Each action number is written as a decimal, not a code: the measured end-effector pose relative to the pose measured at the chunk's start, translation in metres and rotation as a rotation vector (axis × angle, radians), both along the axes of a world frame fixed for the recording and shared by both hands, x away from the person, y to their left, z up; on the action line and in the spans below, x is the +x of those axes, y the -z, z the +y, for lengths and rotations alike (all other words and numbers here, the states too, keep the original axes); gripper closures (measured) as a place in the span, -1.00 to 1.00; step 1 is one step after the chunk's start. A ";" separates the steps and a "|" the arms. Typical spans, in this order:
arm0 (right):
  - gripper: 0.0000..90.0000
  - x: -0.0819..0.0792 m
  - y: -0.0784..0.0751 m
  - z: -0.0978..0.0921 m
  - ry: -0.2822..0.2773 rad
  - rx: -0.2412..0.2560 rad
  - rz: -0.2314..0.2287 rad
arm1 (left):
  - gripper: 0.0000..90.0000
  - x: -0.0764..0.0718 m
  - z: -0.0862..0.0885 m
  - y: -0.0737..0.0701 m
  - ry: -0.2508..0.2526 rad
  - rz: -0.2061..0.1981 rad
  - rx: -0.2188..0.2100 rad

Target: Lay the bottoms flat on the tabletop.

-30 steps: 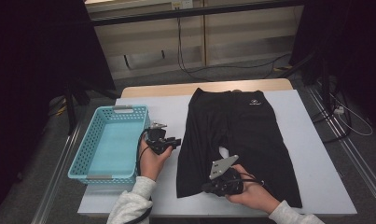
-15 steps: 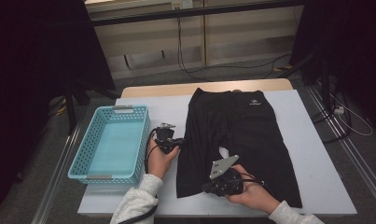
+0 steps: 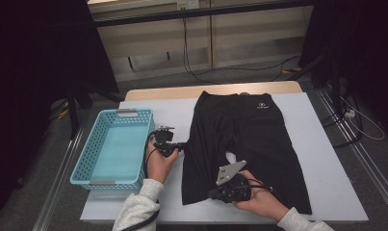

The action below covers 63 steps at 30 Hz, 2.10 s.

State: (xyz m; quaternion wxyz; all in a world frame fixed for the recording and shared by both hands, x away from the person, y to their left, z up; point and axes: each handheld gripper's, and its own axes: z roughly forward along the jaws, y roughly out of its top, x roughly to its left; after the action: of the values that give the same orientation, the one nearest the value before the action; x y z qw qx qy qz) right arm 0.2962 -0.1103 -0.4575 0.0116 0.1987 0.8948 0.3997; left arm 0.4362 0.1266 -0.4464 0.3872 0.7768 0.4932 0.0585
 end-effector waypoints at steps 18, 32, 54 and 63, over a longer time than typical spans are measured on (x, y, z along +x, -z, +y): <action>0.99 -0.004 -0.008 0.003 -0.018 0.075 0.024 | 1.00 -0.002 0.007 -0.008 -0.001 -0.009 -0.029; -0.08 0.013 -0.015 -0.023 0.192 0.027 -0.073 | 0.01 -0.001 0.004 0.005 0.018 -0.056 0.019; -0.44 0.037 -0.019 -0.092 0.489 -0.026 -0.161 | 0.00 -0.004 0.000 0.008 0.049 -0.066 0.077; -0.42 0.039 -0.018 -0.100 0.515 -0.035 -0.164 | 0.81 -0.007 -0.005 0.008 0.040 0.011 0.047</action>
State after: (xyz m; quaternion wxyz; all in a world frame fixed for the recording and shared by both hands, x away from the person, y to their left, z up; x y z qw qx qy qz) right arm 0.3352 -0.2106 -0.4391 0.1886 0.3867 0.8175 0.3828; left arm 0.4296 0.1211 -0.4546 0.3674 0.7955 0.4783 0.0581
